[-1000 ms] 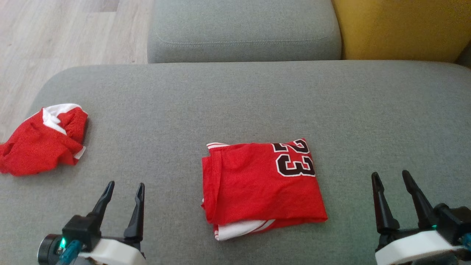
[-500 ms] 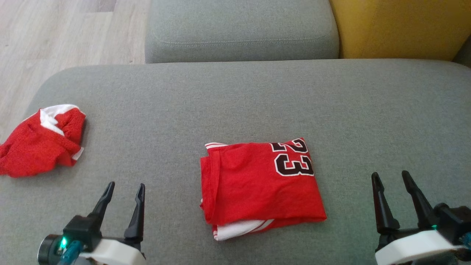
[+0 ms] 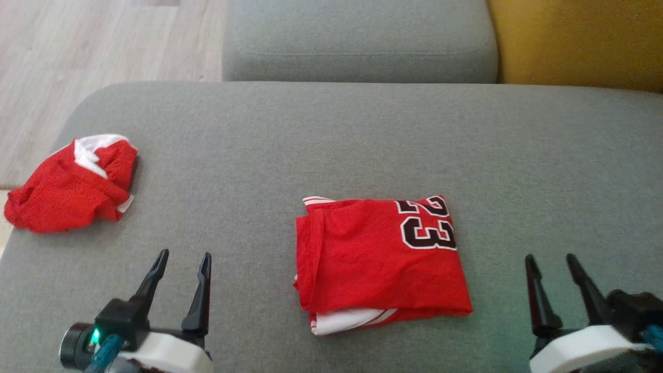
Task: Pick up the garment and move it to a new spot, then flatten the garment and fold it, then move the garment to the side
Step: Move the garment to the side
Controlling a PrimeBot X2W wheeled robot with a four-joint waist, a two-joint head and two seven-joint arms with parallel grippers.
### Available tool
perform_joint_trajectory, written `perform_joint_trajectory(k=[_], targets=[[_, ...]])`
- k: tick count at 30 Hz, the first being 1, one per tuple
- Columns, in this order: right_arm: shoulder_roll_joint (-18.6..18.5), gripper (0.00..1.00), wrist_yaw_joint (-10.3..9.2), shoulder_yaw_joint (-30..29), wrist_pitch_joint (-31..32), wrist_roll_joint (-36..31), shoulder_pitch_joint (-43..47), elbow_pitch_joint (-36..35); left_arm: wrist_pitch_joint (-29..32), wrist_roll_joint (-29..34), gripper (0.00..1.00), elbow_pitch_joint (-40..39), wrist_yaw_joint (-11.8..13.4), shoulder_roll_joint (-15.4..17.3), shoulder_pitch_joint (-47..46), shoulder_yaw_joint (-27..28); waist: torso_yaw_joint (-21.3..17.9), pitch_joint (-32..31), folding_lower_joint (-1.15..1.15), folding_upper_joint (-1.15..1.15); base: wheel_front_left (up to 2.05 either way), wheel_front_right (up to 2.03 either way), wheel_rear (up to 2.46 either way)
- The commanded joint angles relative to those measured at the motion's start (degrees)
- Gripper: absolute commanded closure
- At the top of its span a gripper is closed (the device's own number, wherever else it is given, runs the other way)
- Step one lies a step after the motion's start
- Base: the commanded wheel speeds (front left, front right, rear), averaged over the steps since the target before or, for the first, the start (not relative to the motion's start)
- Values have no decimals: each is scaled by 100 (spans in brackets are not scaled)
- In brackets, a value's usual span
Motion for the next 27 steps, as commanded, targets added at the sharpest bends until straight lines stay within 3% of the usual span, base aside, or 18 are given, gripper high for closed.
perform_joint_trajectory(k=[1,9,15,19,20,21,27], targets=[[-49,0,40,162,29,-30,-396,-96,-8,64,0,-210,-2,77,-427,192,97,99,0,0,0,0,0],[-49,0,40,475,143,-162,-1340,1126,-171,24,0,-103,-111,-75,-918,109,518,627,0,0,0,0,0],[-49,0,40,509,815,-165,-1742,1916,-293,3,0,58,-181,-194,-1163,74,699,925,0,0,0,0,0],[-49,0,40,583,1319,-18,-1771,2062,-340,-5,0,142,-198,-240,-1244,99,704,1038,0,0,0,0,0],[-49,44,40,603,1397,-5,-1767,2044,-347,-6,0,156,-198,-246,-1258,111,690,1061,0,0,0,0,0],[-49,100,40,611,1434,-21,-1769,2007,-354,-7,0,168,-200,-250,-1269,123,672,1078,0,0,0,0,0],[-49,100,40,729,1419,38,-1812,1784,-374,-8,0,195,-192,-227,-1270,221,453,1077,0,0,0,0,0]])
